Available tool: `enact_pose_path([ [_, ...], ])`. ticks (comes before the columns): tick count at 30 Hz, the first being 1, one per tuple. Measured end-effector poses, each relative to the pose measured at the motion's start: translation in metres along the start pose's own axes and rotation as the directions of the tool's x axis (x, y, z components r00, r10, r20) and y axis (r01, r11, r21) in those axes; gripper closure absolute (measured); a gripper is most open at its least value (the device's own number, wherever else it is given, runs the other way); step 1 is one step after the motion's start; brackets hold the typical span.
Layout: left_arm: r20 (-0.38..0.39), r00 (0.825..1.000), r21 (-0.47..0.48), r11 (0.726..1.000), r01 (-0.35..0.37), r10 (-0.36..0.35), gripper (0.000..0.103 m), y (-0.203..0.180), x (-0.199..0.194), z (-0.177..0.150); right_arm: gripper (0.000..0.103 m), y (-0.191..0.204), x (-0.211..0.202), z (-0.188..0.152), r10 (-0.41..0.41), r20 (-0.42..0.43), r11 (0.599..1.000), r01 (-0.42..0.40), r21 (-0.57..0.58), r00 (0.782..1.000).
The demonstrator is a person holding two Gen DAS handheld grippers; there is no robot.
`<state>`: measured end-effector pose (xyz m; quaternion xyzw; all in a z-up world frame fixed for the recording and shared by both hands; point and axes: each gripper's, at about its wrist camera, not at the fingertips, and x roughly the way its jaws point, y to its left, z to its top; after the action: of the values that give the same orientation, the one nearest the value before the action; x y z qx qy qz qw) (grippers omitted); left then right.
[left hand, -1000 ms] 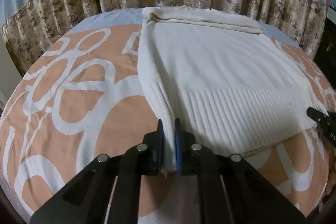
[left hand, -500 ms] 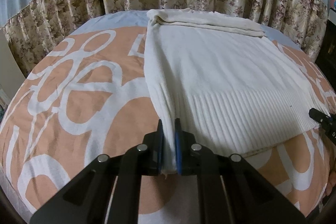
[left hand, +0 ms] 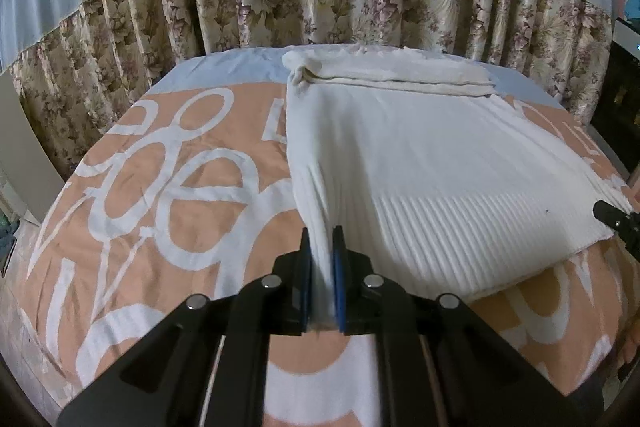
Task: Fold small clothes
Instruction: 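Lift the hem with the right tool and fold it toward the collar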
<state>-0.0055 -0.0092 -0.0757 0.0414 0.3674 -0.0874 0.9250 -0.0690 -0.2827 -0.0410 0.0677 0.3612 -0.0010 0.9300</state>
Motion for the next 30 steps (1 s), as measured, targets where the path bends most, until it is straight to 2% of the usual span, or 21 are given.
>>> enact_pose_path([
  [9,-0.013,1.000,-0.005,1.000,0.004,-0.004,0.093,0.004,-0.048,-0.024,0.092,0.012,-0.046,-0.015,0.036,0.016,0.999,-0.036,0.009,0.999],
  [15,0.003,1.000,-0.031,0.999,-0.012,0.013,0.093,0.005,-0.054,-0.026,0.092,0.016,-0.056,-0.018,0.031,0.029,1.000,-0.031,-0.006,0.999],
  [21,0.077,0.997,-0.031,0.999,-0.014,0.016,0.093,0.002,-0.052,-0.001,0.092,0.017,-0.051,0.005,0.032,0.065,0.999,-0.032,0.006,0.997],
  [30,0.148,0.989,-0.104,0.995,-0.009,0.024,0.093,0.009,-0.018,0.067,0.091,0.006,-0.012,0.080,0.065,0.122,0.996,-0.071,0.050,0.990],
])
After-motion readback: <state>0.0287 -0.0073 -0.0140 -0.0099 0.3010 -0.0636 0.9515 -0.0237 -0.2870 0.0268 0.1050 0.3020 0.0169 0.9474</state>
